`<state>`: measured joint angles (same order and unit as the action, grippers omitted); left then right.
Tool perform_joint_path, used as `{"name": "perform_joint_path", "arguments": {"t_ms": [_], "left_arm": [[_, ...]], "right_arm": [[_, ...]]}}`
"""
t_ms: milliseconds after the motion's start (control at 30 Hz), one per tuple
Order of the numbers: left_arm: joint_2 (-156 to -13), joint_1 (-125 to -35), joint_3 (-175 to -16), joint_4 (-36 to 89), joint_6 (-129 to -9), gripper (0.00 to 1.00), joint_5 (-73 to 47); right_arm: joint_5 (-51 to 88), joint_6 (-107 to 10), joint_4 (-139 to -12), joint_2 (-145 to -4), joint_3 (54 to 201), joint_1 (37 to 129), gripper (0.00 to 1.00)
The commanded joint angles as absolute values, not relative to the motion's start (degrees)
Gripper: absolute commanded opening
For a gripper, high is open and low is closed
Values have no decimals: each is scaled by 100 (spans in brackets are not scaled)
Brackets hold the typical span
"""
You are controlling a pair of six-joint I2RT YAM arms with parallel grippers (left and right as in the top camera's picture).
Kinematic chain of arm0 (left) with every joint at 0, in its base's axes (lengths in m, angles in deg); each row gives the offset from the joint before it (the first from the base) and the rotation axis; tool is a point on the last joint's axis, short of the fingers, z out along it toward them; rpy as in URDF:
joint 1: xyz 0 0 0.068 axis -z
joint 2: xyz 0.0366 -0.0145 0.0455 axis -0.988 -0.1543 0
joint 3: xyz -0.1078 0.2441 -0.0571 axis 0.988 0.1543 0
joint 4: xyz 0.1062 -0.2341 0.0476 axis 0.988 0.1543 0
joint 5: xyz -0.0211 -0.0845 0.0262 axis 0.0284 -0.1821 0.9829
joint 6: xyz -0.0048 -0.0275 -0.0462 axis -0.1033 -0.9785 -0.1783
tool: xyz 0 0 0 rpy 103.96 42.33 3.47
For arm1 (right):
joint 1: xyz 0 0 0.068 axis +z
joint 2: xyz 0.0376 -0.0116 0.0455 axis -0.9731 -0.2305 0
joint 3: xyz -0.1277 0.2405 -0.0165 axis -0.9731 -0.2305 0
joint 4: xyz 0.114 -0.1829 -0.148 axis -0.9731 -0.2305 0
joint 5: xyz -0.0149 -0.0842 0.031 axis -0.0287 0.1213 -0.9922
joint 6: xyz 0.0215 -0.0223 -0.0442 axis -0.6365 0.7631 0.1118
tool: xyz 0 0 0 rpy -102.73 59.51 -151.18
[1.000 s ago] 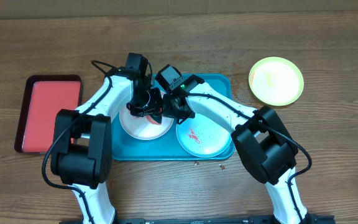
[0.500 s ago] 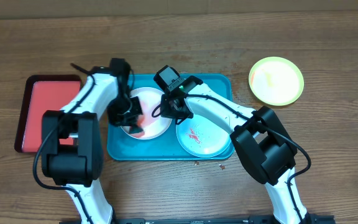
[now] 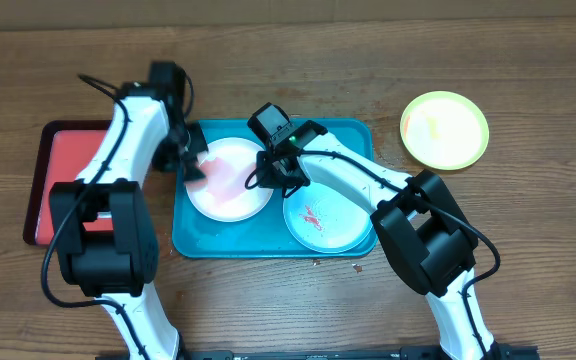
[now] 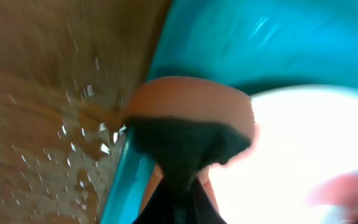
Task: Clean dirty plates on tray and stack at the side
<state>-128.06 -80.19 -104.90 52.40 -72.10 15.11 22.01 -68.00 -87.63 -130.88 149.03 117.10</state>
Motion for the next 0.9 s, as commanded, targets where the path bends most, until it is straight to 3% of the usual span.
{"name": "perform_joint_path", "arguments": {"t_ms": [0, 200, 500, 867], "left_arm": [[-12858, -8253, -11188, 5445, -7291, 4, 999], [-12854, -8817, -11835, 6350, -7265, 4, 1286], [-12856, -10454, -11828, 6617, -7381, 4, 1528], [-12856, -11259, -11826, 6700, -7333, 4, 1224]], "right_arm": [[2179, -5976, -8972, -13210, 15263, 11712, 4], [2970, -5491, -9665, -12852, 16008, 11734, 4], [5842, -4367, -10454, -12478, 17051, 12296, 4], [9499, -2193, -10070, -12478, 17154, 13384, 4]]}}
